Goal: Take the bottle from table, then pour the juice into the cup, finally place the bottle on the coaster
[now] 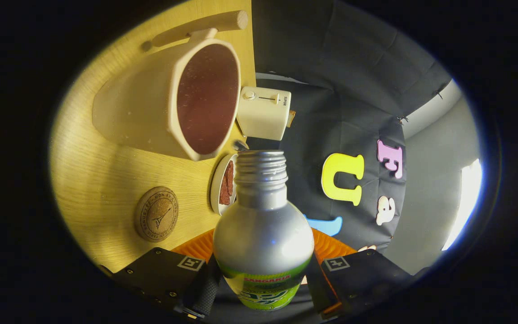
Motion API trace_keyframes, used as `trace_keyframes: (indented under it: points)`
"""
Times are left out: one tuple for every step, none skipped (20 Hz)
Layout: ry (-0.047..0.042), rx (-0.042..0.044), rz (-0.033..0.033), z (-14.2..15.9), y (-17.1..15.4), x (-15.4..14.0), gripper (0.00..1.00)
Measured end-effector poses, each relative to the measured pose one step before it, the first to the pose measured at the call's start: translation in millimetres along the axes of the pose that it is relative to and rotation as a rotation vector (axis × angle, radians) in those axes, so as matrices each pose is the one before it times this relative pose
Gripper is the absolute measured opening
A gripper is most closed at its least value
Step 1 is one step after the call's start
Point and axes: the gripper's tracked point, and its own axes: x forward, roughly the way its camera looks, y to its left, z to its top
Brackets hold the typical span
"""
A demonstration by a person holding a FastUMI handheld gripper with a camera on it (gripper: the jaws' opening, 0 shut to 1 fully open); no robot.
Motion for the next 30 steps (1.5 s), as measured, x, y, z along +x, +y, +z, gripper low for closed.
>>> trace_keyframes:
  points:
    - [-0.00306, -0.00612, -0.00021, -0.05, -0.61, -0.93, 0.81]
    - [0.00164, -0.00401, -0.00190, -0.61, -0.76, -0.85, 0.81]
    - [-0.00140, -0.00291, 0.00031, 0.44, -0.07, 0.94, 0.81]
    - [-0.00025, -0.00244, -0.00020, -0.06, -0.53, -0.26, 0.81]
    - [-0.00030, -0.00254, -0.00076, 0.27, -0.44, 0.64, 0.81]
    - [-0.00036, -0.00286, -0.00031, 0.30, -0.81, -0.24, 0.81]
    - [0.00041, -0.00387, -0.00034, -0.80, -0.49, 2.11, 0.81]
    - [0.00056, -0.00416, -0.00237, -1.20, -1.85, -0.28, 0.81]
    - [0.00041, -0.00417, -0.00174, 0.11, -1.58, 0.46, 0.81]
    - [0.00004, -0.00202, -0.00302, -1.21, -2.12, -0.08, 0.81]
    - [0.00082, -0.00249, 0.00033, -0.72, -1.49, 1.63, 0.81]
    - [0.00029, -0.00028, -0.00131, -1.50, -0.52, 0.41, 0.81]
    - [0.00127, -0.00184, -0.00078, -0.54, 0.17, -0.48, 0.81]
    - [0.00178, -0.00149, -0.00040, -0.61, -0.30, -1.34, 0.81]
    - [-0.00026, -0.00186, 0.00023, -0.57, -0.52, 0.79, 0.81]
    - [0.00011, -0.00345, 0.00012, -0.13, -0.44, -1.11, 0.81]
    - [-0.00133, -0.00608, -0.00177, 0.20, -0.91, -0.24, 0.81]
    - [0.00015, -0.00689, -0.00474, -0.48, -1.04, -0.71, 0.81]
    - [0.00094, -0.00688, -0.00303, -1.45, -0.25, -0.99, 0.81]
    - [0.00045, -0.00736, -0.00366, -0.07, -0.68, -1.80, 0.81]
    - [-0.00111, -0.00477, -0.00526, -0.27, -1.70, 0.67, 0.81]
    - [-0.00145, -0.00440, -0.00351, -0.17, -0.82, -0.45, 0.81]
    - [-0.00240, -0.00440, -0.00452, 0.61, -0.14, 0.23, 0.81]
    - [-0.00175, -0.00176, 0.00079, 0.05, 0.49, -0.61, 0.81]
    - [-0.00096, -0.00027, 0.00349, 0.48, 0.92, 1.07, 0.81]
    - [-0.00012, -0.00298, 0.00177, -0.10, 0.62, -1.06, 0.81]
    - [-0.00108, -0.00476, -0.00171, 0.21, -1.05, 0.08, 0.81]
    - [-0.00084, -0.00542, -0.00018, 0.05, -0.59, -0.69, 0.81]
    - [-0.00093, -0.00404, 0.00143, 0.77, -0.15, 0.33, 0.81]
    - [-0.00022, -0.00435, 0.00142, 0.30, -0.20, -0.99, 0.81]
